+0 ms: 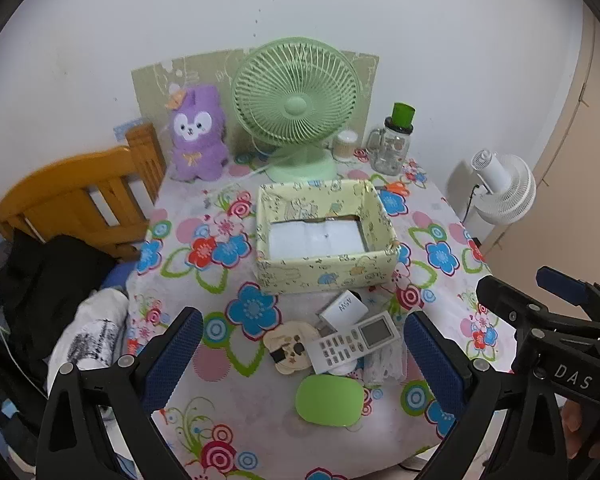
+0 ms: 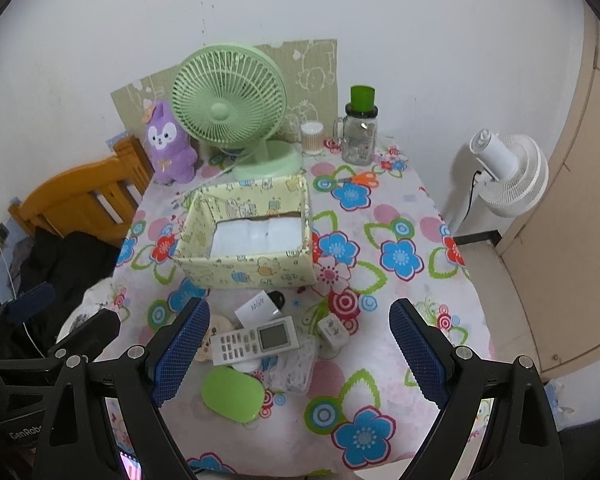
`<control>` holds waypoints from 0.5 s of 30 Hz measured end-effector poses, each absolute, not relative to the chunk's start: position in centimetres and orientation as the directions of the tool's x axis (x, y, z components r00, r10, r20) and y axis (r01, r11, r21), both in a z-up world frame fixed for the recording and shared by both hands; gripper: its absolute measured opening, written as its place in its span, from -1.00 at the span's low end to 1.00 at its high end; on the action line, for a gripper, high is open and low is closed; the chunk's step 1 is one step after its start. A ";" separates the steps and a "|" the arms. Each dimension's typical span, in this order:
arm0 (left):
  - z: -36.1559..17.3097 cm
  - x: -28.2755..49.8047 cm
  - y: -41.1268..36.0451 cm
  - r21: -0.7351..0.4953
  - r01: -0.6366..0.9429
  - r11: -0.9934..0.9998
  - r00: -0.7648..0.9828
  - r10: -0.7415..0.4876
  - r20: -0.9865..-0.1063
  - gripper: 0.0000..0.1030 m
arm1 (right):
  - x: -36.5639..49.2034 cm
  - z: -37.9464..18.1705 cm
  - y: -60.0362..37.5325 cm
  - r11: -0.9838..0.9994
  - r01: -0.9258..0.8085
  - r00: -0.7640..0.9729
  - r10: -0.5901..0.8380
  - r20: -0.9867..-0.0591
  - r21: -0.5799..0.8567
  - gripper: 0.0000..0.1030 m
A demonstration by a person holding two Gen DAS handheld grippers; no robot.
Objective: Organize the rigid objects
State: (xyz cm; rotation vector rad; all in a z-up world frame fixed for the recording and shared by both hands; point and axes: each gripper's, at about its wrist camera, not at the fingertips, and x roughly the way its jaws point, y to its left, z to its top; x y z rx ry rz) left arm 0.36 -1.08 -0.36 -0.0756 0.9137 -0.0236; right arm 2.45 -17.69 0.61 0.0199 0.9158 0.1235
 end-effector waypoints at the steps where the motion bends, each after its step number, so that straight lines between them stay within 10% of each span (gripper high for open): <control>1: -0.7 0.5 -1.0 -0.083 -0.010 0.996 0.604 -0.060 -0.795 0.96 | 2.5 0.4 -17.7 0.993 -0.098 0.603 0.114 -0.790 0.069 0.82; 15: -6.6 3.1 -0.9 -0.051 0.014 0.999 0.541 -0.050 -0.839 0.93 | 4.3 -4.5 -17.6 0.994 -0.085 0.570 0.102 -0.815 0.065 0.82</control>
